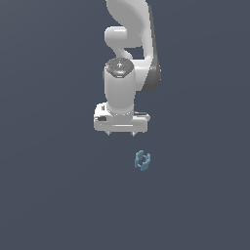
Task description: Pick up the object and move it to a goal position.
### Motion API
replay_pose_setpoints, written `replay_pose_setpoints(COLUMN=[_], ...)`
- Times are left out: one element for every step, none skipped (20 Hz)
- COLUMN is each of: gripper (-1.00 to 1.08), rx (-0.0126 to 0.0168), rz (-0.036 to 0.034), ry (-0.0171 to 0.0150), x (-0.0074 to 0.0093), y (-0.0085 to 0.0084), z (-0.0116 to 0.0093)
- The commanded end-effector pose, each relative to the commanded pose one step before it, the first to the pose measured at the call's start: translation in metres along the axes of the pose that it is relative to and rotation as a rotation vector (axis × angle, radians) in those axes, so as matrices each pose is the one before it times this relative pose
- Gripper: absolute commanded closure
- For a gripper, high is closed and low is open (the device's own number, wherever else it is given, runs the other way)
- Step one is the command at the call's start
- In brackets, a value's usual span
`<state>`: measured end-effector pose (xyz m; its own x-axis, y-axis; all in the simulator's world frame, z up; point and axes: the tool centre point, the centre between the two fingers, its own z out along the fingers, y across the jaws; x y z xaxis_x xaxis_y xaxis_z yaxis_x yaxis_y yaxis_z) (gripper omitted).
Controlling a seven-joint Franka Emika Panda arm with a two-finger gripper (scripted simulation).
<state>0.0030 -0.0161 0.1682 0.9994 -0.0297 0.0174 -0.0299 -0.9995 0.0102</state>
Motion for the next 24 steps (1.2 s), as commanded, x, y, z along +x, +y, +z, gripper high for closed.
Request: replay_pose_setpoints(gripper=[-0.92,-0.92,-0.92,-0.92,-0.92,-0.92,-0.92,-0.92,-0.92,-0.92,-0.92,-0.92,-0.92,-0.92,-0.92,-0.92,-0.92,-0.92,-0.92,-0.92,-0.92,-0.92,-0.92,-0.92], rx=[0.00000,-0.00020,-0.00063,-0.00095,-0.00133,-0.00165,-0.00171,-0.00130,-0.00091,-0.00046,-0.00018,0.00003,0.00000,0.00019,0.00015,-0.00001,-0.00008,-0.00014,-0.00018,-0.00020,-0.00019,-0.00016,-0.00014,-0.00013], rz=[0.00000,-0.00092,-0.00304,-0.00452,-0.00607,-0.00701,-0.00632,-0.00365,-0.00130,0.00054,0.00134,0.00138,0.00000,-0.00060,-0.00315,-0.00493,-0.00690,-0.00881,-0.01060,-0.01223,-0.01365,-0.01506,-0.01647,-0.01801], ry=[0.00000,-0.00027,-0.00093,-0.00141,-0.00196,-0.00242,-0.00250,-0.00189,-0.00133,-0.00067,-0.00027,0.00003,0.00000,0.00028,0.00025,0.00004,-0.00006,-0.00014,-0.00020,-0.00023,-0.00023,-0.00020,-0.00018,-0.00020], x=[0.00000,-0.00011,-0.00029,-0.00050,-0.00071,-0.00095,-0.00108,-0.00094,-0.00075,-0.00055,-0.00029,-0.00007,0.00012,0.00023,0.00034,0.00045,0.00056,0.00068,0.00080,0.00093,0.00106,0.00121,0.00135,0.00149], y=[0.00001,-0.00051,-0.00174,-0.00263,-0.00368,-0.00456,-0.00472,-0.00356,-0.00243,-0.00130,-0.00043,0.00022,0.00012,0.00064,0.00001,-0.00013,-0.00040,-0.00063,-0.00081,-0.00093,-0.00098,-0.00098,-0.00099,-0.00106], z=[0.00000,0.00026,0.00084,0.00131,0.00181,0.00224,0.00231,0.00174,0.00119,0.00060,0.00021,-0.00005,-0.00006,-0.00021,-0.00014,0.00006,0.00018,0.00028,0.00037,0.00044,0.00046,0.00047,0.00049,0.00054])
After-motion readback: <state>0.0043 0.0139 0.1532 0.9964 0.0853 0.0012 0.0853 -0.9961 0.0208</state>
